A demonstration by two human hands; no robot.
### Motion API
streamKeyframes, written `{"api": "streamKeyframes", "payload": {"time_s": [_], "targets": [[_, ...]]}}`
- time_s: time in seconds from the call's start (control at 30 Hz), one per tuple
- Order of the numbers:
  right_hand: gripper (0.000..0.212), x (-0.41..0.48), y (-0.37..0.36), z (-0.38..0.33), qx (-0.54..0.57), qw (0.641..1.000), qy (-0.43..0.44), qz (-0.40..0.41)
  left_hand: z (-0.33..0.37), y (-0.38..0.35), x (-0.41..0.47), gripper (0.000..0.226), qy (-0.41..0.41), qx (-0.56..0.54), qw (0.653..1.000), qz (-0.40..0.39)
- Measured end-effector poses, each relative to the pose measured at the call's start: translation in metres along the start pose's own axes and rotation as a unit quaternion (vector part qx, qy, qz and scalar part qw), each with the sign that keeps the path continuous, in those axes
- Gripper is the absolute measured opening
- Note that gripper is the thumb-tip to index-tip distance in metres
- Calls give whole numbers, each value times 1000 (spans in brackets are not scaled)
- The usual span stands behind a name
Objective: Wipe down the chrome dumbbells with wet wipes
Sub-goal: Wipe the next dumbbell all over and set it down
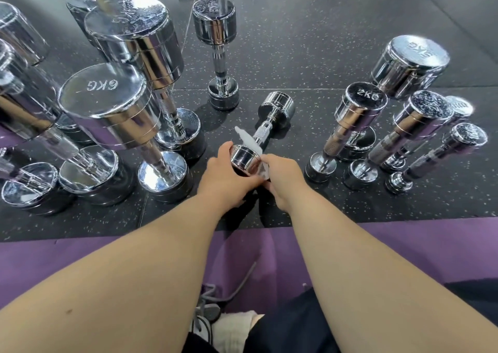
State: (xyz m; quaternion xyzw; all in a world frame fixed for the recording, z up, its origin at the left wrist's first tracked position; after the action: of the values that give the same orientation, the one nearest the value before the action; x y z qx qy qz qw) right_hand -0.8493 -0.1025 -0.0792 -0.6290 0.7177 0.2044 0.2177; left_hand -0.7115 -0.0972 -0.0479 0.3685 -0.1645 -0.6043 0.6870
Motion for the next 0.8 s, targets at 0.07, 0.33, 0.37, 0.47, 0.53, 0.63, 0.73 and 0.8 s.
{"api": "streamKeyframes", "payload": {"time_s": [0.07, 0.33, 0.37, 0.47, 0.53, 0.63, 0.73, 0.8], "targets": [[15, -7, -3, 5, 32, 999, -28, -10, 4, -5, -2, 100, -9, 33, 999, -3], [25, -28, 11, -23, -28, 1000, -3, -3, 8, -4, -7, 69, 32, -144, 982, -115], [27, -31, 15, -32, -46, 999, 7, 1, 12, -2, -11, 64, 33, -179, 974, -135], [36, -48, 25, -71, -72, 995, 62, -2, 40, 15, -22, 47, 7, -247, 958, -147], [22, -61, 26, -98, -70, 992, 103, -4, 57, 32, -29, 40, 4, -254, 960, -120], [14, -80, 33, -115, -16, 990, 138, -2, 78, 51, -42, 47, -6, -243, 965, -98], [23, -84, 39, -111, 55, 989, 138, -9, 83, 65, -45, 53, 8, -228, 971, -71], [23, -83, 36, -110, 73, 988, 133, -15, 82, 68, -43, 57, 18, -231, 971, -62]]}}
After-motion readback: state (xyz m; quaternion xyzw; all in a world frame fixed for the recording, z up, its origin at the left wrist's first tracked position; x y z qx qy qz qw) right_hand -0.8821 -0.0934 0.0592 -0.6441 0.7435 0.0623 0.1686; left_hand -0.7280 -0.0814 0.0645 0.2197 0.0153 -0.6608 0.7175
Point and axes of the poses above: each hand's wrist, its own x-axis towards the middle knuckle, its own y-axis out of the back of the hand, z = x × y, the point moved 10 cm from there along x, towards the middle knuckle, and after that the axes turned 4 degrees about z, right-handed, at the moved point
